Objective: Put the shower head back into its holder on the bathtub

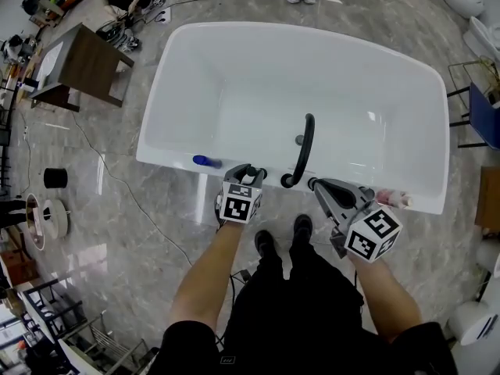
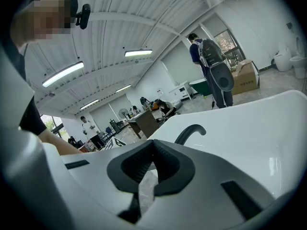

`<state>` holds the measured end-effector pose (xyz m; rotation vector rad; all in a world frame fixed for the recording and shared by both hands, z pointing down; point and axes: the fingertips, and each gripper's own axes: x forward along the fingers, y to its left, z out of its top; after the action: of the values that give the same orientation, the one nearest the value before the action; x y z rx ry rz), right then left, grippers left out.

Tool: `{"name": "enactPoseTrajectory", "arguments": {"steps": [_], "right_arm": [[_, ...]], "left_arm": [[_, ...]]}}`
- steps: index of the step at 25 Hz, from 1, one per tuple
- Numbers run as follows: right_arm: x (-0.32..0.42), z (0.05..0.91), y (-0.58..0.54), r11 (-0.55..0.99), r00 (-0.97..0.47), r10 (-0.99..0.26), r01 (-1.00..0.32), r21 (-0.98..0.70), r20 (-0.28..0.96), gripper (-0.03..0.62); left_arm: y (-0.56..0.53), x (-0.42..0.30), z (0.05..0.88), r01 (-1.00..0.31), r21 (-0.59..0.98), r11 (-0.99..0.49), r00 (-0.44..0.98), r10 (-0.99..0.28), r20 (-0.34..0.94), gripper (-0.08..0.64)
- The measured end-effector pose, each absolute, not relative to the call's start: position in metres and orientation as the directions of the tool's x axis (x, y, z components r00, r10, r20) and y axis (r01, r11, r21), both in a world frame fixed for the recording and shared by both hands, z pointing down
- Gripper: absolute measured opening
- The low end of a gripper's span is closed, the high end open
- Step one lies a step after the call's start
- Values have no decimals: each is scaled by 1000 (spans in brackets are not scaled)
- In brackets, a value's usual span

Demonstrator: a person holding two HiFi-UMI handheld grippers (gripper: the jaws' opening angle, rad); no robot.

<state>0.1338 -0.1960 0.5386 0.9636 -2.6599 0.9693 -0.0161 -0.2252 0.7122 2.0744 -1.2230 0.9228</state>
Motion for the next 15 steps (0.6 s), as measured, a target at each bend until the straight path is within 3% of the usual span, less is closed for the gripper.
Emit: {"name": "enactPoseTrajectory", "arguments": {"steps": [15], "right_arm": [[141,540,-188,557,-771,-536,-629,-543,343,14]], "left_arm": [[-224,-9,709,-889,86,-449,342,-530,776,150]]}}
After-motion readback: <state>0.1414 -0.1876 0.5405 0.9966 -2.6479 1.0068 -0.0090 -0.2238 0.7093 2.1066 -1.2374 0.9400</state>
